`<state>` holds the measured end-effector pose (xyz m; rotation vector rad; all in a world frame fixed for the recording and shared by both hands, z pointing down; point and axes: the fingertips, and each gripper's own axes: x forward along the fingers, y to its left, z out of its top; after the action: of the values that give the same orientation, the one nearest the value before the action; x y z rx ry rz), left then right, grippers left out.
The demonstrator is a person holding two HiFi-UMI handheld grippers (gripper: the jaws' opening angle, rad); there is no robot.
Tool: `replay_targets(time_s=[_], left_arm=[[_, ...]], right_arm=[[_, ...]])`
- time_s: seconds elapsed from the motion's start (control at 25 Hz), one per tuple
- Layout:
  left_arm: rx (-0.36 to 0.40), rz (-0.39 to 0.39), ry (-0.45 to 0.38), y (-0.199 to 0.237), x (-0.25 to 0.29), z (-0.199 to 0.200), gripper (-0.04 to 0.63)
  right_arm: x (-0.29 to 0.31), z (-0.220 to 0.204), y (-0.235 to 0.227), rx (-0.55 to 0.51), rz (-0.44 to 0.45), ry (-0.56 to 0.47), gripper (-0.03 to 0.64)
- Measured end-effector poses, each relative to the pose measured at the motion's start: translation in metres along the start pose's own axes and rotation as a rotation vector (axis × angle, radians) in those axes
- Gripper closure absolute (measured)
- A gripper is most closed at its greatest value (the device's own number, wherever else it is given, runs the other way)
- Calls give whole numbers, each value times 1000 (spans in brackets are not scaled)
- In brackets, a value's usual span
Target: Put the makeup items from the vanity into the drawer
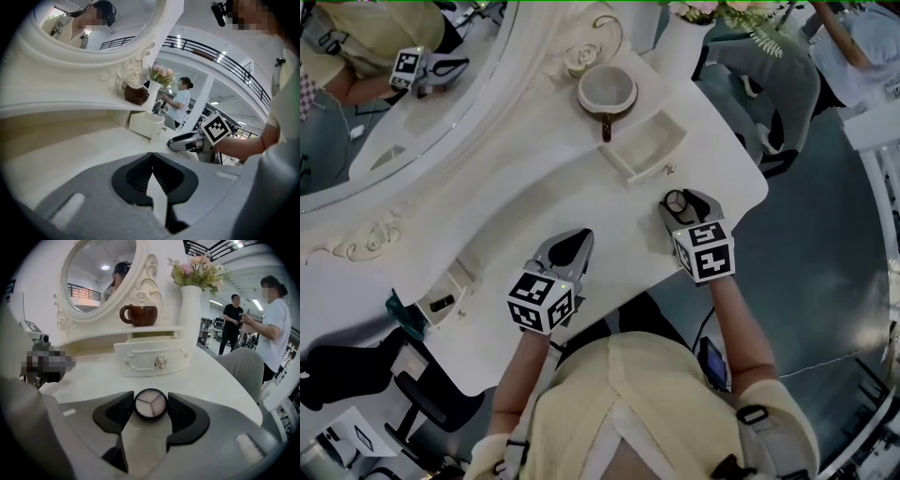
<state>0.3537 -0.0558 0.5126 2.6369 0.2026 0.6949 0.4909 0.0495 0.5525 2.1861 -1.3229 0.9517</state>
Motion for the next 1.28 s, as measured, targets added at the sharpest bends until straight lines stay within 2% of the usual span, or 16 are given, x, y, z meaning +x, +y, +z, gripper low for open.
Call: replay_targets(time_s=[0.32, 0.76, 1.28], left_arm=[[-25, 54, -53, 12, -29, 1, 594], [-70, 139, -198, 21, -90, 12, 595], [-91, 317, -350, 47, -184, 9, 603]], right_arm=[[-11, 22, 22, -45, 37, -42, 388], [-37, 74, 92, -146, 172, -149, 389], [-40, 115, 165, -243, 298, -212, 390]])
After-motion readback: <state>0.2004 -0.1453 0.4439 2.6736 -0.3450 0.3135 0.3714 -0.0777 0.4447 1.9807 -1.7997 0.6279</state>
